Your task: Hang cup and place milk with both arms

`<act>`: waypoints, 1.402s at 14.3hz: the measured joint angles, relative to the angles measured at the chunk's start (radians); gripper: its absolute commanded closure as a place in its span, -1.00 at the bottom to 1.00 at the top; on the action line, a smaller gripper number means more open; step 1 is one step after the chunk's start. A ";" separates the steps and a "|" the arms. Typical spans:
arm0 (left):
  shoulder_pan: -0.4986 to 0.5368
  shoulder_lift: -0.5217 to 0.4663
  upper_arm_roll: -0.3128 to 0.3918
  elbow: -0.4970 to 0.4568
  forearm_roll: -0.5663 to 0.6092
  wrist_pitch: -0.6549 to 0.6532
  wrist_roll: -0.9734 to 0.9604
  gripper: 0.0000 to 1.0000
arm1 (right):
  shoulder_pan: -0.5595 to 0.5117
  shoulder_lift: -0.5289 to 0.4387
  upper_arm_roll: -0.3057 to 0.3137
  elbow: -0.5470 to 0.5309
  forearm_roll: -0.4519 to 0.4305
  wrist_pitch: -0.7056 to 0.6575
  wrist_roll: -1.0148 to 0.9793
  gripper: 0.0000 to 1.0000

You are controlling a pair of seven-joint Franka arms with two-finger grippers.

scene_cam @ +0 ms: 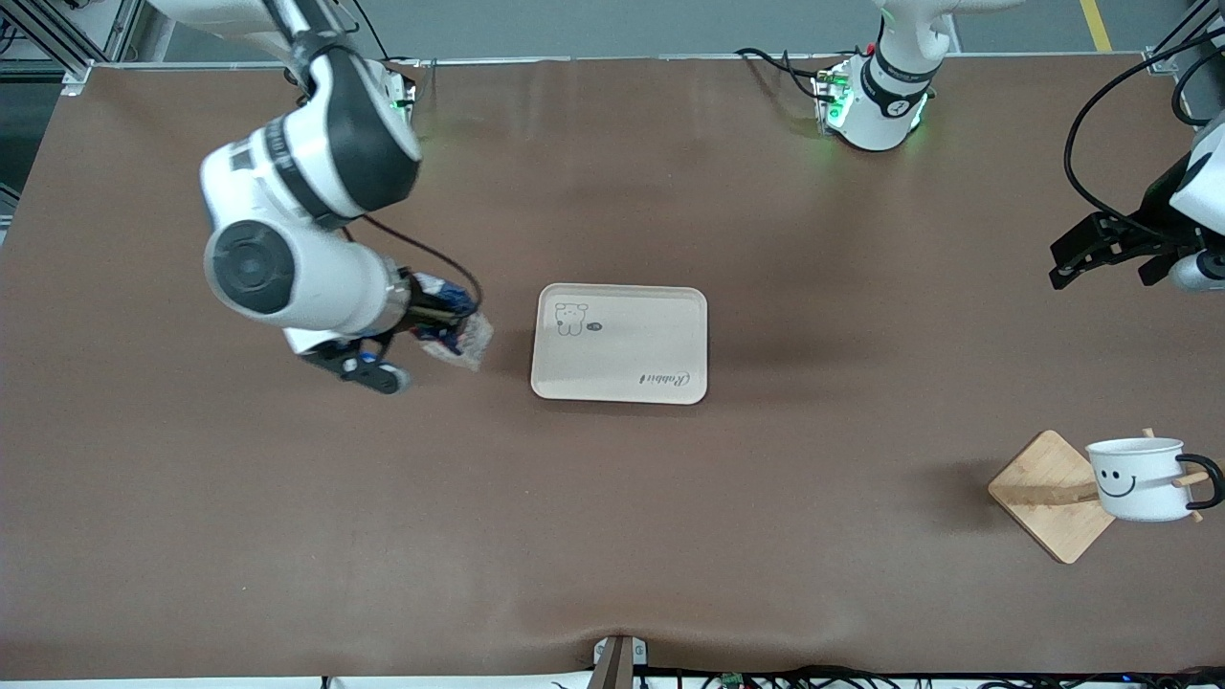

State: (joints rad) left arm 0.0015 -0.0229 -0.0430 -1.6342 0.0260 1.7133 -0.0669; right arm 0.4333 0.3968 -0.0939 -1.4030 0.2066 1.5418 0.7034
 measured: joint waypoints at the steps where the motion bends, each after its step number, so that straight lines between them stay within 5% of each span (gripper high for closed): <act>1: 0.000 0.000 0.001 0.000 0.000 0.000 0.000 -1.00 | -0.036 -0.015 -0.001 -0.026 -0.031 -0.001 -0.049 1.00; 8: 0.004 0.000 0.002 0.000 0.000 0.000 0.000 -1.00 | -0.370 -0.114 -0.008 -0.319 -0.130 0.117 -0.523 1.00; 12: 0.004 0.000 0.003 0.000 0.000 0.000 0.000 -1.00 | -0.443 -0.148 -0.007 -0.502 -0.146 0.268 -0.643 1.00; 18: 0.003 0.000 0.001 0.000 0.000 -0.012 0.000 -1.00 | -0.488 -0.153 -0.007 -0.555 -0.155 0.311 -0.737 1.00; 20: 0.003 0.000 -0.001 0.000 0.000 -0.033 0.000 -1.00 | -0.495 -0.154 -0.007 -0.556 -0.155 0.313 -0.747 0.31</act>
State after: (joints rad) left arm 0.0045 -0.0229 -0.0438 -1.6343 0.0260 1.6799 -0.0669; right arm -0.0616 0.2432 -0.1007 -1.9595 0.0515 1.8552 -0.0436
